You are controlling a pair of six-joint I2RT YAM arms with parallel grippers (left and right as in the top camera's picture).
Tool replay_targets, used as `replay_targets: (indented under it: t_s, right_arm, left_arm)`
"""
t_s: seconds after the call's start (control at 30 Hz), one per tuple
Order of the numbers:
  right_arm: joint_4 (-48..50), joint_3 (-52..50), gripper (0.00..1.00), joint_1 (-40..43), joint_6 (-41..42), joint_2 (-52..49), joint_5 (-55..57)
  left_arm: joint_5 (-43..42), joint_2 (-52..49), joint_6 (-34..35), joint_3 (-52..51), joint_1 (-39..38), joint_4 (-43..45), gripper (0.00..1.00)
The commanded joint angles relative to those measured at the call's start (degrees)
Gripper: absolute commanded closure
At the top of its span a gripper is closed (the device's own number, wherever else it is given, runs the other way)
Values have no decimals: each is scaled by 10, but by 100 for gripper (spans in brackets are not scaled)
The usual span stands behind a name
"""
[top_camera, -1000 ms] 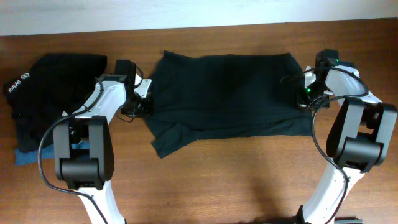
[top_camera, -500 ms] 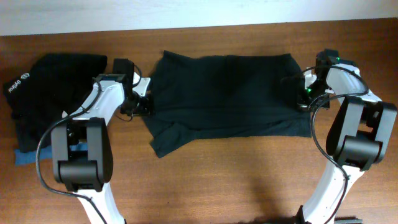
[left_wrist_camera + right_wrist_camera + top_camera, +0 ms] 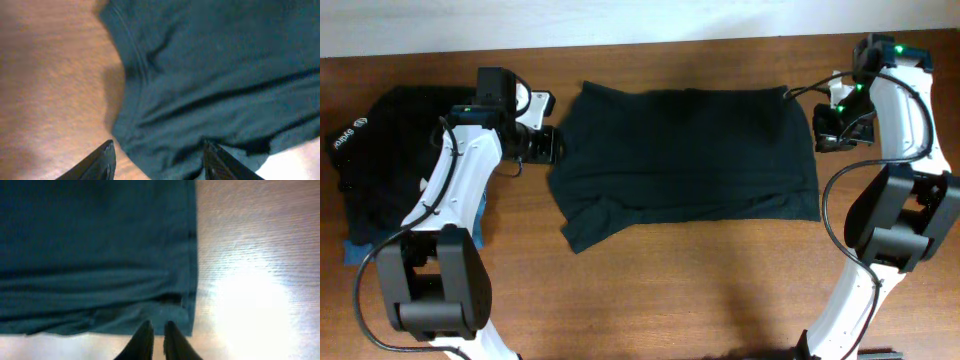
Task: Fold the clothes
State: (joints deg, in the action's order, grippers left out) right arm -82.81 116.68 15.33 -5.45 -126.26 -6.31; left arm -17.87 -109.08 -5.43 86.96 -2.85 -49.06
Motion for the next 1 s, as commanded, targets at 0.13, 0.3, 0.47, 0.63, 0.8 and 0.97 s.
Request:
replay_targets:
  t_s: [0.13, 0.3, 0.47, 0.63, 0.8, 0.97]
  right_arm:
    - [-58, 9, 80, 5, -16, 45, -31]
    - [-125, 9, 77, 6, -15, 85, -30]
    - [-146, 3, 72, 5, 8, 134, -16]
    - [-146, -45, 52, 5, 26, 217, -6]
    - [-146, -125, 3, 5, 26, 310, -6]
    - [-145, -168, 1, 5, 26, 356, -11]
  left_arm:
    - [9, 11, -37, 4, -32, -23, 44]
    - [14, 10, -37, 4, -48, -36, 44]
    - [22, 10, -37, 4, -58, -73, 43]
    - [42, 10, -37, 2, -64, -113, 43]
    - [42, 10, -37, -20, -65, -123, 40]
    - [42, 10, -46, -68, -66, -105, 40]
